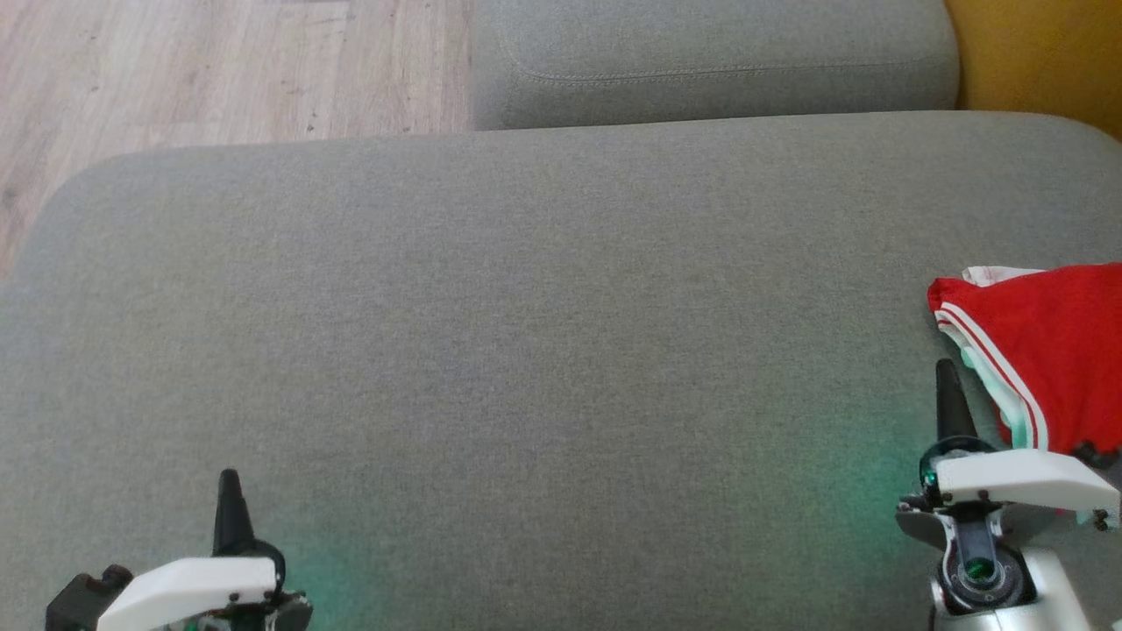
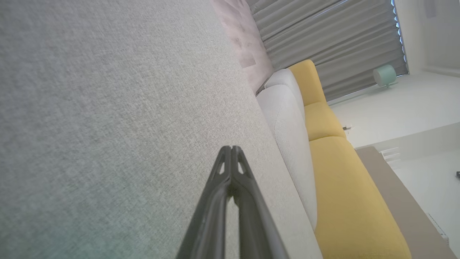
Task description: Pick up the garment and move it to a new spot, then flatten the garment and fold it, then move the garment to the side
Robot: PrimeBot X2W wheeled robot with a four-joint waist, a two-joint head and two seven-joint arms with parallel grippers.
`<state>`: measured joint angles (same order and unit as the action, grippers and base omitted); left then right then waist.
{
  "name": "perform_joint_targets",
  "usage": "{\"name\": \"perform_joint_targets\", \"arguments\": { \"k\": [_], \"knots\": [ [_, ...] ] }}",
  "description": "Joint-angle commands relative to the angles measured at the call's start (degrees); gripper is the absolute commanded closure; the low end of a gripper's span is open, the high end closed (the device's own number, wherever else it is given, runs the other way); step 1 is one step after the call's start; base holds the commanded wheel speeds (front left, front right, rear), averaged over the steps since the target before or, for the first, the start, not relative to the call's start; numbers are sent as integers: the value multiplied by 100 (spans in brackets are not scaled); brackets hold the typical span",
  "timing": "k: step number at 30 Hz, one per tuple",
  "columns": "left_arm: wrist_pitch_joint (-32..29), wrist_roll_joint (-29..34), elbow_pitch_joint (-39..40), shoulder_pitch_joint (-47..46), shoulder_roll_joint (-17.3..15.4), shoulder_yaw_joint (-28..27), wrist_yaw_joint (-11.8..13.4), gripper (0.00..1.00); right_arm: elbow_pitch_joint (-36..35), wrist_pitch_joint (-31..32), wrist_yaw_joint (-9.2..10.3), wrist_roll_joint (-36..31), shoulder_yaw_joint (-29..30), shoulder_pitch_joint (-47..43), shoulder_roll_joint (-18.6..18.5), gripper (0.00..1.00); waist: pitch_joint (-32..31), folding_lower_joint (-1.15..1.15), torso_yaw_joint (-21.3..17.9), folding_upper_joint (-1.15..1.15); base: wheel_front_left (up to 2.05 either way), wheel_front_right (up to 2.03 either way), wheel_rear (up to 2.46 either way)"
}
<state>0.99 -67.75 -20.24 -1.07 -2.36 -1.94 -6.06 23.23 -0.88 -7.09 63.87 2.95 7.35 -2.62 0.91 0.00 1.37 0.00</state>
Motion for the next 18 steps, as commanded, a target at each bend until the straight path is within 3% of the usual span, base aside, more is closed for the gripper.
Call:
{"name": "perform_joint_targets", "arguments": {
  "k": [1, 18],
  "knots": [
    [-55, -154, 212, -323, -37, -177, -46, 100, -252, 58, -27, 186, -27, 73, -24, 100, -3, 0, -5, 0, 0, 0, 0],
    [-341, -1101, 380, -401, -43, -293, -86, 100, -528, 339, -32, 1279, 132, -6, -25, 100, -32, 0, -60, 0, 0, 0, 0]
  ]
}}
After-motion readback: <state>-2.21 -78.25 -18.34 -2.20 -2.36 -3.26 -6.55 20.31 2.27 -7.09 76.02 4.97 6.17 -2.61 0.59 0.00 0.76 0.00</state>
